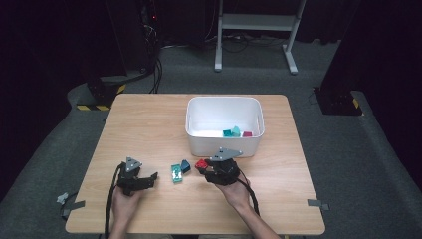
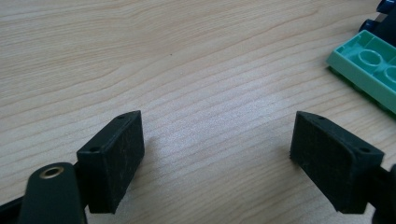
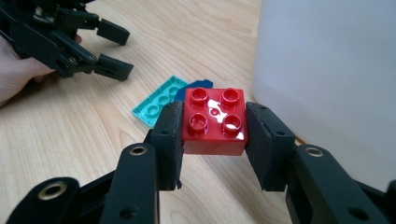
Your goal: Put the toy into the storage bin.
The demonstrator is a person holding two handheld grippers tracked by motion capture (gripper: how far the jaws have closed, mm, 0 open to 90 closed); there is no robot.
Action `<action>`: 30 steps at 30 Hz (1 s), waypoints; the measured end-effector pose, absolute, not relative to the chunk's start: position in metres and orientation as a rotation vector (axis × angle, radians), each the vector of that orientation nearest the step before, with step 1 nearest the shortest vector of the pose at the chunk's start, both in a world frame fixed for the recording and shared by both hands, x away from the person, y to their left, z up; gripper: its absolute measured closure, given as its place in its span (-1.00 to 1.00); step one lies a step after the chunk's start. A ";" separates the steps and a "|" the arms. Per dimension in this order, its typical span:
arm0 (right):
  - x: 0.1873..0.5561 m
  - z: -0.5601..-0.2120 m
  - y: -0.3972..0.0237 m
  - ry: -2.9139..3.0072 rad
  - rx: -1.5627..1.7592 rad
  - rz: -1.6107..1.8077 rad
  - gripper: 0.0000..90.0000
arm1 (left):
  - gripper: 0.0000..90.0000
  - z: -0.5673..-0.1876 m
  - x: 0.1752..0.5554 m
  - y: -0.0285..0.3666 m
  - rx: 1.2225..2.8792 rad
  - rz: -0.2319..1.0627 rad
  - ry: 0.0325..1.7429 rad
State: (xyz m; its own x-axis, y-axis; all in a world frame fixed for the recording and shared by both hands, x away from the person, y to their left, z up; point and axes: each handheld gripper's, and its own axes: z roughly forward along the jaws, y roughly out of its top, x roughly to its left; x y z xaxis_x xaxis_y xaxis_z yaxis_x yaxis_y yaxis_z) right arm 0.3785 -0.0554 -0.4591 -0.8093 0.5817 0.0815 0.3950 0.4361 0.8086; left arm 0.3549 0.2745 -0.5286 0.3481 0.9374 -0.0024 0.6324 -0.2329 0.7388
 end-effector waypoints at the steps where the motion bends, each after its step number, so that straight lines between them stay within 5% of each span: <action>1: 0.378 -0.459 -0.055 2.478 0.856 1.310 0.31 | -0.61 -0.529 0.355 0.274 1.962 0.600 1.366; 30: 0.395 -0.407 -0.084 2.508 0.854 1.443 0.31 | -0.60 -0.528 0.356 0.274 1.964 0.599 1.370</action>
